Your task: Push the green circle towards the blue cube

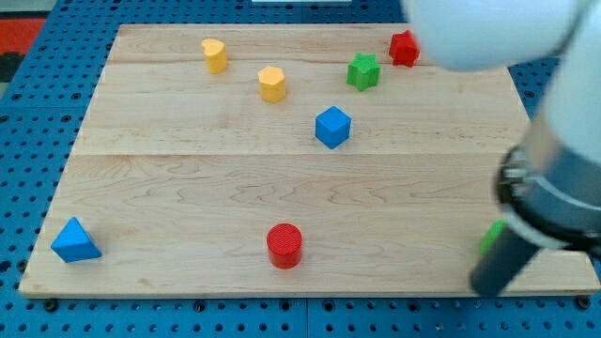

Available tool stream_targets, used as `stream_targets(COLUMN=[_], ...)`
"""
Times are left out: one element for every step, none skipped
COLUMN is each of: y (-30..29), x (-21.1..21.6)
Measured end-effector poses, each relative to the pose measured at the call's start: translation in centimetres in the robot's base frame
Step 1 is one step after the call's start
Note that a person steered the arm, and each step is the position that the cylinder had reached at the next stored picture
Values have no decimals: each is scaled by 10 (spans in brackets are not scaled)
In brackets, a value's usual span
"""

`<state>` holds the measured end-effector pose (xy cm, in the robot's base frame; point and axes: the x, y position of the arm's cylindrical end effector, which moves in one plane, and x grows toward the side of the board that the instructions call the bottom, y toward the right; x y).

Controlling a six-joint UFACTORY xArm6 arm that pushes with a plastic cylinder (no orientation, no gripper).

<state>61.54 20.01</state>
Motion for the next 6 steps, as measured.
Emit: stream_targets(y=[62, 68, 56, 30, -19, -56], x=[-5, -6, -13, -29, -39, -52])
